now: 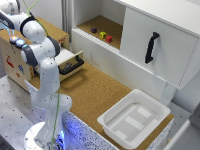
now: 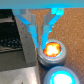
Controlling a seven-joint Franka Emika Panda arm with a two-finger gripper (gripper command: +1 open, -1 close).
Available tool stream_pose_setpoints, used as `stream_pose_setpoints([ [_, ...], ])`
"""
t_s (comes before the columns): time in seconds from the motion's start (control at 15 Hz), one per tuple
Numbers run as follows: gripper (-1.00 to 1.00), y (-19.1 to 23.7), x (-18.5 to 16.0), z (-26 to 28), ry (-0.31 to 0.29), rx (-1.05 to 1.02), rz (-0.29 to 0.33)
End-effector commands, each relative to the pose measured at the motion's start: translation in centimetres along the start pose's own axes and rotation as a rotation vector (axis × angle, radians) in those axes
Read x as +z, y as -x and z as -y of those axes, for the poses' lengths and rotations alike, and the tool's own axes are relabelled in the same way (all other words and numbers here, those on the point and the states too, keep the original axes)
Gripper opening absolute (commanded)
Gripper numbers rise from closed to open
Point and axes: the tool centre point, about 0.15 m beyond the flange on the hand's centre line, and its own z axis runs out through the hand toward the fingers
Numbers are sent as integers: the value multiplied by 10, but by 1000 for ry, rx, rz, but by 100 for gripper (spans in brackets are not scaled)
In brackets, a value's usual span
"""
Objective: Turn off the red led light
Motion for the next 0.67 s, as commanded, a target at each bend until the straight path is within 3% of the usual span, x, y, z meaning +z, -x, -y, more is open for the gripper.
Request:
stream_pose_setpoints([
  [0.0,-100,-51,15,-17,-9,27,163],
  [0.13,-100,-53,20,-23,-9,54,138],
  [0.6,-100,-59,43,-47,19,128,146],
])
